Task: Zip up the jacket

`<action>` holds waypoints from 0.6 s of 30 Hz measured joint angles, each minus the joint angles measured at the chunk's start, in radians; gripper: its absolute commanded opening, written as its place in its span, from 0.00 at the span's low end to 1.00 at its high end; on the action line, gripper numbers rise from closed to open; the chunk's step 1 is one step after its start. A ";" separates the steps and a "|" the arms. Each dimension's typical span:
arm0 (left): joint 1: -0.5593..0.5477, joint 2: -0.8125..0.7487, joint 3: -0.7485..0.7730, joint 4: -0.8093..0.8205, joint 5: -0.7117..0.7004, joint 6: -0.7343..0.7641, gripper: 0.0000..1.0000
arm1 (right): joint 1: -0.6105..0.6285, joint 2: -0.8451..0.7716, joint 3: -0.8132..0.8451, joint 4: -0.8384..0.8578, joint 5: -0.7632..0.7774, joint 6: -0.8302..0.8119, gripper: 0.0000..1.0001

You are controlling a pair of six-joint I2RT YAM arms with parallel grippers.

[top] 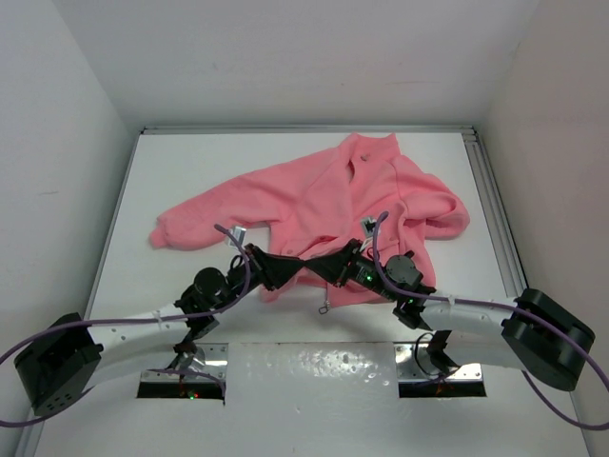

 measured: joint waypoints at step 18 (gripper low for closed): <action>0.000 -0.034 -0.003 0.006 0.089 -0.015 0.22 | -0.015 -0.014 -0.014 0.044 -0.028 0.022 0.00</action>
